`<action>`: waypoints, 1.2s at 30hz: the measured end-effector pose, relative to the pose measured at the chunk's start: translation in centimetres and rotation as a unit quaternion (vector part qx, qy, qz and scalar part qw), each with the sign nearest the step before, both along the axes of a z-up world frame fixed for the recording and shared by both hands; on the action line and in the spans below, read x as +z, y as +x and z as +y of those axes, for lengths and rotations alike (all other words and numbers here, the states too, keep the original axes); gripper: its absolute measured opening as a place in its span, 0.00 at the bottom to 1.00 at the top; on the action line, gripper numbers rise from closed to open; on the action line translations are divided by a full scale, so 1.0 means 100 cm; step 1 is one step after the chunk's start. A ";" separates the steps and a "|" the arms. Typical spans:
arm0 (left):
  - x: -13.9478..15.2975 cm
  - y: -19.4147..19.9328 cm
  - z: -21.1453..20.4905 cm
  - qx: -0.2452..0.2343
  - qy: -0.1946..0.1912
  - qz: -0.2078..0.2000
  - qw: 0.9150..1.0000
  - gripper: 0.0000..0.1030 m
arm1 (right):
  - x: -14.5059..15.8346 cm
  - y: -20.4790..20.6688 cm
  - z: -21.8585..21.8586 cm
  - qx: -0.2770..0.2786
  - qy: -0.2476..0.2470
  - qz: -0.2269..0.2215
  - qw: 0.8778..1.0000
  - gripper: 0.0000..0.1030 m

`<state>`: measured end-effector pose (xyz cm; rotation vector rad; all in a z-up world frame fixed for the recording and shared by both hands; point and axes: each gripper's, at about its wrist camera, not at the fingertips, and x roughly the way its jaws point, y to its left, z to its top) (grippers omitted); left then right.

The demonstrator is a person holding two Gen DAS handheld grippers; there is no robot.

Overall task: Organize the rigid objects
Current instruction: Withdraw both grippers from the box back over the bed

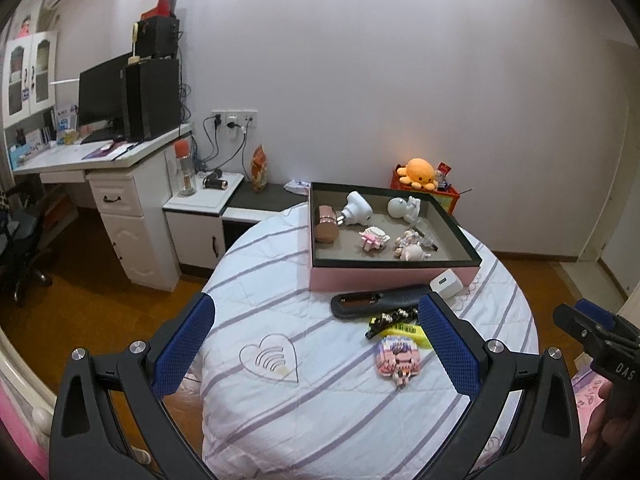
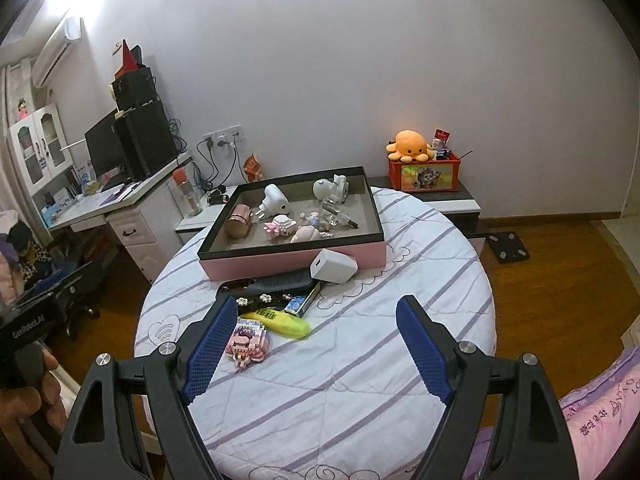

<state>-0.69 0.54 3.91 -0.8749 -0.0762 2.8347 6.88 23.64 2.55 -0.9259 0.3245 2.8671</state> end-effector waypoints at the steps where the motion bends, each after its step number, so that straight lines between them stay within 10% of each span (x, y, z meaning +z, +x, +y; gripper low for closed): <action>1: 0.000 0.002 -0.001 0.000 0.001 -0.001 1.000 1.00 | 0.000 0.001 -0.001 0.001 0.000 0.000 1.000 0.81; 36: -0.045 -0.009 0.036 -0.039 -0.016 -0.032 0.999 1.00 | -0.014 -0.017 0.012 -0.001 -0.001 -0.025 1.000 0.81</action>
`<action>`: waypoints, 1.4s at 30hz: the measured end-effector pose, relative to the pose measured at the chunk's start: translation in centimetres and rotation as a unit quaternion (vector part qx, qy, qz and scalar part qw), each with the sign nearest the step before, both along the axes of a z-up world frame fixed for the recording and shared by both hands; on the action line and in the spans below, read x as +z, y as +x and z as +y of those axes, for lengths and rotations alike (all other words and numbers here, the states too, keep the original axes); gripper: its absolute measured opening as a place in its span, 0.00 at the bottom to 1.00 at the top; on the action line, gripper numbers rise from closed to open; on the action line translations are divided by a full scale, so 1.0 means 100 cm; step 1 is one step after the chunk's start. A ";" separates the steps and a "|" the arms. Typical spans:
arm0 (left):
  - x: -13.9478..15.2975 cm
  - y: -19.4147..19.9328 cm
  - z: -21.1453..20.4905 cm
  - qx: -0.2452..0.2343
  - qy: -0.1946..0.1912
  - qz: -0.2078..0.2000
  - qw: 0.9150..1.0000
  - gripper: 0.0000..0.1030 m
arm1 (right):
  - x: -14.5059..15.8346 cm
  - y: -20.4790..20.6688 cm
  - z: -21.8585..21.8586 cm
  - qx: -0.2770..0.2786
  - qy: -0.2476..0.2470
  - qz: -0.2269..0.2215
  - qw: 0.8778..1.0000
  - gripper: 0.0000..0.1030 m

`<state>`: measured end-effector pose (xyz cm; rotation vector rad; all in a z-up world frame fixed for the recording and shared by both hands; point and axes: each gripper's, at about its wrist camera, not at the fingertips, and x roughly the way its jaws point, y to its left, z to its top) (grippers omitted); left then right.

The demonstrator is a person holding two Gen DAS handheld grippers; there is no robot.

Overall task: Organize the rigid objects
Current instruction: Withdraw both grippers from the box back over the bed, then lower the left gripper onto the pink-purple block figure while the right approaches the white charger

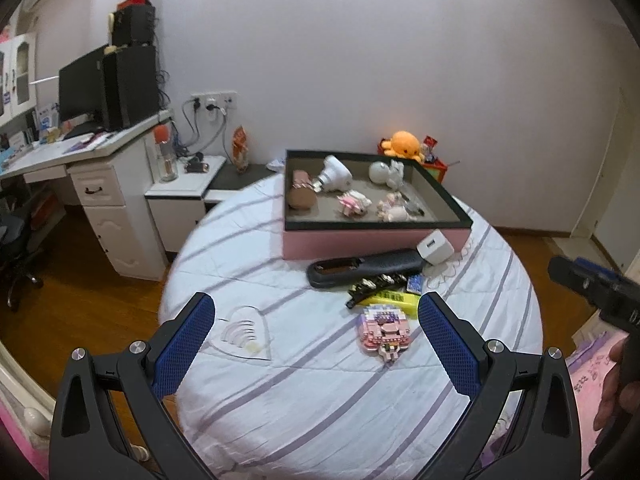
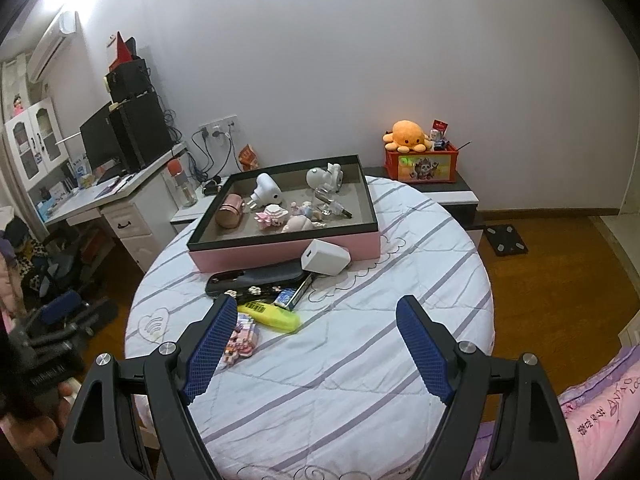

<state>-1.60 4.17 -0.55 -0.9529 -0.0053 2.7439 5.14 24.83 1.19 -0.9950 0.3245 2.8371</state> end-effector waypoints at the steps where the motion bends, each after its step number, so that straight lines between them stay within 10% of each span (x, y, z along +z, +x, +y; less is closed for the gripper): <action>1: -0.006 -0.003 0.005 -0.005 -0.003 -0.005 1.000 1.00 | -0.002 -0.003 0.001 0.000 0.000 -0.002 1.000 0.81; 23: -0.097 -0.066 0.077 -0.039 -0.047 -0.093 0.994 0.98 | -0.064 -0.094 0.028 0.030 -0.023 -0.068 0.997 0.81; 36: -0.103 -0.075 0.073 -0.062 -0.028 -0.108 0.992 0.57 | -0.098 -0.142 0.038 0.042 -0.059 -0.090 0.993 0.81; 42: -0.101 -0.078 0.068 -0.073 -0.013 -0.114 0.991 0.56 | -0.107 -0.156 0.043 0.046 -0.077 -0.091 0.992 0.79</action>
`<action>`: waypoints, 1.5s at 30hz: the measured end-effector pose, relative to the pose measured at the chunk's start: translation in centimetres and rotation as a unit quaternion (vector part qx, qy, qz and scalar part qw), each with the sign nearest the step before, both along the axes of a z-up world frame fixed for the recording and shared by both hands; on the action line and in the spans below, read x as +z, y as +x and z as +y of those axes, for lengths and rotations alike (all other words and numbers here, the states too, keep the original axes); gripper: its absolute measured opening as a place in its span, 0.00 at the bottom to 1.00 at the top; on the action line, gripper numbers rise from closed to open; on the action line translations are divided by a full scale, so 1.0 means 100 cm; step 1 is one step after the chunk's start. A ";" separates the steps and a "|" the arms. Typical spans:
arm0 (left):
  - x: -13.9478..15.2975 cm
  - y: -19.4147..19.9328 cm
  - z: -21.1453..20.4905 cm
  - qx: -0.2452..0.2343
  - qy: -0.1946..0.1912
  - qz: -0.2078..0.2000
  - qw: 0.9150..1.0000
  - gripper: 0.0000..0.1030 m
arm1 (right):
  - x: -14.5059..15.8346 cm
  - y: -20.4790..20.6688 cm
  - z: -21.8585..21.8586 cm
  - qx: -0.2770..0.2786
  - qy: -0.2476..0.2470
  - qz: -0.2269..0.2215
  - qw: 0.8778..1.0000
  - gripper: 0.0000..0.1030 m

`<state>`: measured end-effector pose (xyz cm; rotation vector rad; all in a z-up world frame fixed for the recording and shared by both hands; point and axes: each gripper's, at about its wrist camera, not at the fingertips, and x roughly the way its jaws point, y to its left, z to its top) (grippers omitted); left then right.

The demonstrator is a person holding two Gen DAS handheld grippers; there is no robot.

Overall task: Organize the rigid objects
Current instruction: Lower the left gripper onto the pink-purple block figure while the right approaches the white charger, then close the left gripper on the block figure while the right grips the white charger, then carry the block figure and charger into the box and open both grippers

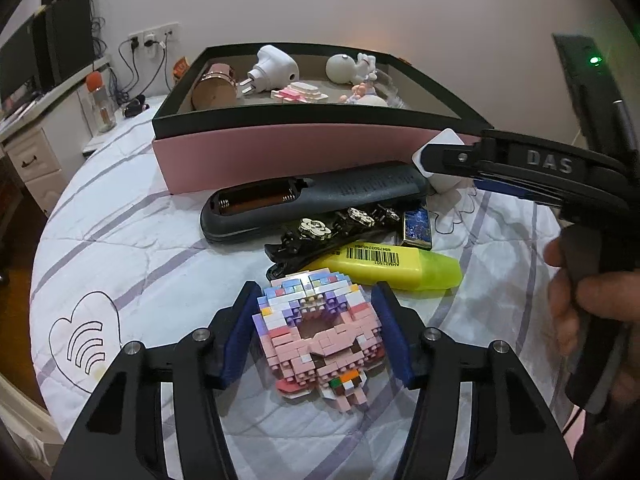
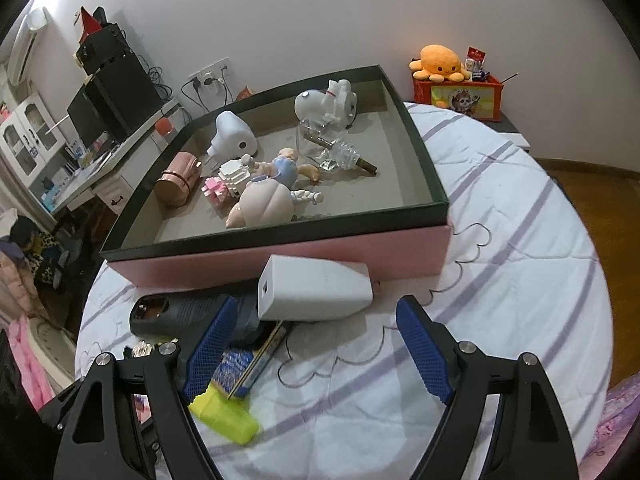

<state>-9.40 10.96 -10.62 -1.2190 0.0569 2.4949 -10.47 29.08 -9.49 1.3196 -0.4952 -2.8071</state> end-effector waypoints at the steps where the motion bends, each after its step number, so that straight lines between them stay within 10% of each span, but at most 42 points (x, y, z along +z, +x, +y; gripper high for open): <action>1: 0.001 0.000 -0.001 0.000 0.001 0.000 1.000 0.56 | -0.002 -0.002 0.001 0.000 -0.001 0.000 1.000 0.75; 11: 0.011 0.001 -0.008 -0.002 0.008 0.005 1.000 0.56 | -0.002 -0.001 0.002 0.018 -0.012 0.012 1.000 0.58; 28: 0.046 0.015 -0.037 0.011 0.021 0.042 0.999 0.56 | 0.020 0.022 -0.013 0.029 -0.011 0.031 0.999 0.56; 45: 0.120 -0.053 -0.039 0.013 0.042 0.120 0.992 0.56 | 0.105 -0.002 -0.015 0.042 0.040 0.111 0.992 0.56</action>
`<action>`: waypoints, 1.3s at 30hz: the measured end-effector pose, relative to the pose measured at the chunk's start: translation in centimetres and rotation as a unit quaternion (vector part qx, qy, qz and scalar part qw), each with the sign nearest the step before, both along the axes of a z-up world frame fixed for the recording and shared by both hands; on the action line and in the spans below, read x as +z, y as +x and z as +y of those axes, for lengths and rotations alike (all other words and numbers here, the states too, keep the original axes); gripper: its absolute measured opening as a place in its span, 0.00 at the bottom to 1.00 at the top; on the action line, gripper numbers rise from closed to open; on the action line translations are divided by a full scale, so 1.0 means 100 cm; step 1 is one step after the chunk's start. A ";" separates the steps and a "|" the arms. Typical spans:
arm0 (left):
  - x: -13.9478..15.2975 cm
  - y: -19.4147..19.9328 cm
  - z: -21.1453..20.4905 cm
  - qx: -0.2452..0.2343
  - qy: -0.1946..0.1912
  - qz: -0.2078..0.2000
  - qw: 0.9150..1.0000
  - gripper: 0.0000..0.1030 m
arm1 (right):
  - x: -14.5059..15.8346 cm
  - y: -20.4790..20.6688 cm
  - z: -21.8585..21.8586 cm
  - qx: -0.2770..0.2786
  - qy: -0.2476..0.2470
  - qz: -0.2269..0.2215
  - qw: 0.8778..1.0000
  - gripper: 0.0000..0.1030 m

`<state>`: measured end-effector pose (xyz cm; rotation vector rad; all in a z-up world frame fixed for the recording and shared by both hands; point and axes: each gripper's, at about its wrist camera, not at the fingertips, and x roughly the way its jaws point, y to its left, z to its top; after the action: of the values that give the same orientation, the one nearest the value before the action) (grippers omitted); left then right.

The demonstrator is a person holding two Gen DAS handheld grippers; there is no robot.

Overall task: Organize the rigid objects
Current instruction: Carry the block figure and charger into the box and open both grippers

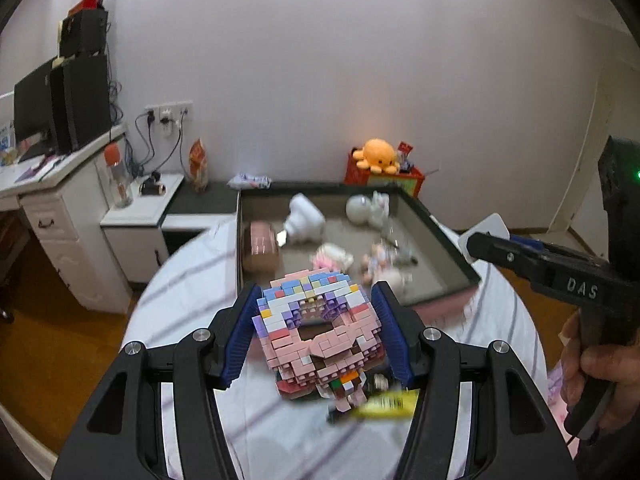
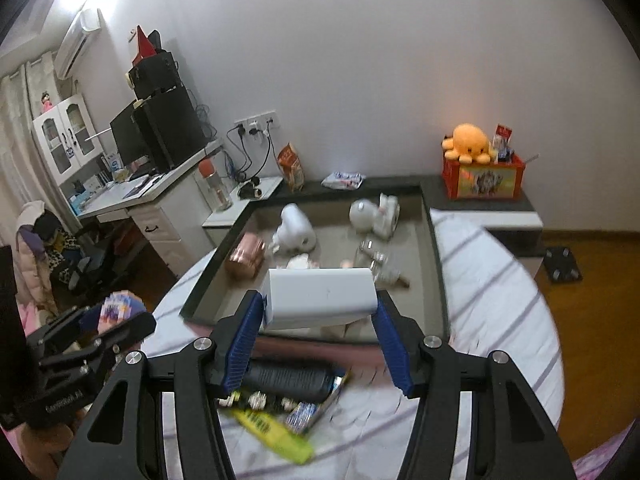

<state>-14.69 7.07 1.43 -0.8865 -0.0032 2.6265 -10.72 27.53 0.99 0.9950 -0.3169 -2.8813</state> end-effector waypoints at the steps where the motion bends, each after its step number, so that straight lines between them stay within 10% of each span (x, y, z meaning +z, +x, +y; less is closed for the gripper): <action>1: 0.002 -0.007 0.003 -0.001 0.003 0.001 1.000 0.56 | 0.001 -0.005 0.001 0.001 0.002 0.000 1.000 0.56; 25: -0.093 -0.116 0.054 -0.007 -0.019 -0.093 0.995 0.58 | -0.083 -0.086 0.021 -0.015 0.036 -0.086 0.996 0.57; 30: -0.093 -0.110 0.060 -0.019 -0.031 -0.092 0.995 0.70 | -0.081 -0.086 0.020 -0.013 0.047 -0.088 0.995 0.77; 34: -0.083 -0.103 0.052 0.008 -0.035 -0.075 0.997 0.98 | -0.075 -0.079 0.026 -0.020 0.037 -0.085 0.995 0.79; 39: -0.053 -0.078 0.034 0.029 -0.022 -0.035 0.999 0.99 | -0.056 -0.061 0.025 -0.028 0.020 -0.065 0.997 0.80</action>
<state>-22.46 10.46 -3.92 -1.0058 0.0102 2.6573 -16.86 30.03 -4.65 1.2034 -0.3024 -2.8885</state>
